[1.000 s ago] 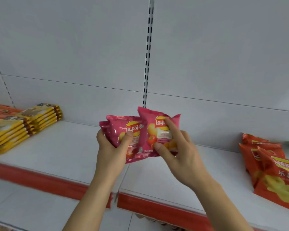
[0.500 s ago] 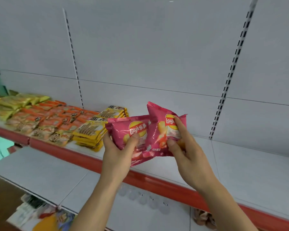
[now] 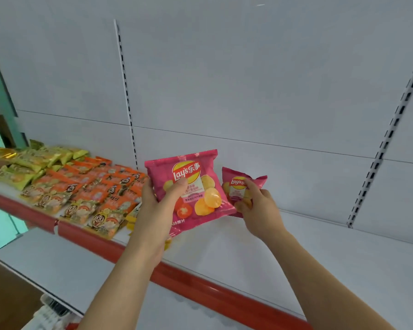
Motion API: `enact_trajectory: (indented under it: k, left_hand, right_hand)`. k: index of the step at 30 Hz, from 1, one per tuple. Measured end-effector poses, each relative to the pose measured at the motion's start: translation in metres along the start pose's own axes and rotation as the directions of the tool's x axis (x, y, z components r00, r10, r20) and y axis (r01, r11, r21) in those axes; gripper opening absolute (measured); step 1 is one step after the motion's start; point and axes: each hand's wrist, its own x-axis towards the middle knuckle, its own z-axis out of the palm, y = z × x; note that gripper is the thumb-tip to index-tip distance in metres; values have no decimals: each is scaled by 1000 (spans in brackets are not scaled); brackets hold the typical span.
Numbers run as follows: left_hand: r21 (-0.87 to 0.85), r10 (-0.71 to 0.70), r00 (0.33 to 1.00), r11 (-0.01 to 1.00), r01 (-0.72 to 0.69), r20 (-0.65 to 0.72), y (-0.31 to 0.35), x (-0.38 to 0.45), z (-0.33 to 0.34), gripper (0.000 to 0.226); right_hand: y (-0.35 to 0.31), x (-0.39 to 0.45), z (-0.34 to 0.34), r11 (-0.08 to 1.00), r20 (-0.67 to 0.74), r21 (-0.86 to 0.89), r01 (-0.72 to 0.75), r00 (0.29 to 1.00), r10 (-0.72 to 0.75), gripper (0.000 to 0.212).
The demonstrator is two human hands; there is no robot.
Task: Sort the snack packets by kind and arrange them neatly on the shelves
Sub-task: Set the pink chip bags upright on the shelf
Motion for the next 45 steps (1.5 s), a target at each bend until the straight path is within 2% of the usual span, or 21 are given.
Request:
enact_trajectory:
  k: [3,8,10,12,16,17,19,20,21,22,23,24,26,28,31,34,37,39,41,43,45]
  left_hand:
    - [21,-44,996,999,42,79,-8,8,5,71]
    - [7,-64,979,998,64,194,-12,24,9,76]
    - [6,-58,970,998,58,234,-11,34,7,73]
    - [7,-52,958,999,52,281,-10,41,4,74]
    - [17,-53,925,999,51,376,-11,46,0,75]
    - [16,-53,918,999,51,394,-12,47,0,75]
    - [10,-42,906,999,42,421,-12,47,1,74]
    - [11,-41,903,999,40,428,-13,48,1,74]
    - [10,-45,899,999,45,436,-14,48,2,73]
    - [7,-49,893,999,51,448,-15,48,3,73]
    - [11,-52,884,999,53,464,-16,47,5,73]
    - [26,-51,877,999,44,478,-18,45,6,76]
    - [54,-35,865,999,10,500,-23,42,9,88]
    - [48,-35,854,999,12,519,-25,38,10,91]
    - [19,-64,853,998,64,518,-26,35,8,86]
    - [31,-17,870,1000,3,492,-27,36,5,69]
    - [87,66,912,990,-110,406,-20,39,1,30]
    - [130,97,929,980,-152,358,-16,43,-1,17]
    - [185,146,949,962,-202,281,-14,46,-5,25]
    - [235,225,958,936,-263,179,-11,50,-14,35]
    - [226,245,966,939,-258,84,-11,58,-27,36]
  right_hand:
    - [8,16,20,983,50,-180,-39,998,48,68]
    - [13,22,25,847,103,-530,-40,988,111,81]
    - [9,20,22,793,123,-608,-42,981,147,84]
    - [2,16,21,792,121,-607,-64,978,172,87]
    - [-15,6,4,809,63,-563,-168,968,244,106]
    - [-19,-2,-1,819,6,-530,-221,964,264,101]
    - [-24,-23,-8,905,-159,-359,-228,970,181,73]
    - [-29,-36,-11,956,-265,-191,-222,950,168,54]
    - [-41,-49,-14,973,-347,65,-222,909,231,40]
    - [-57,-63,-17,920,-363,347,-184,878,312,32]
    - [-72,-74,-20,834,-334,537,-130,875,352,30]
    - [-86,-84,-22,797,-293,599,-81,904,312,30]
    - [-103,-98,-21,853,-216,520,-45,959,183,29]
    - [-105,-101,-15,905,-245,421,-55,954,172,31]
    - [-99,-103,-14,857,-332,513,-53,908,256,45]
    - [-95,-105,-22,821,-370,570,-1,892,258,69]
    - [-91,-97,-31,793,-463,606,68,841,281,62]
    - [-90,-86,-29,726,-439,682,88,843,310,53]
    - [-88,-78,-22,769,-462,633,83,838,290,48]
    - [-79,-72,-20,823,-542,564,69,782,306,47]
    - [-60,-68,-22,870,-576,492,-25,740,347,48]
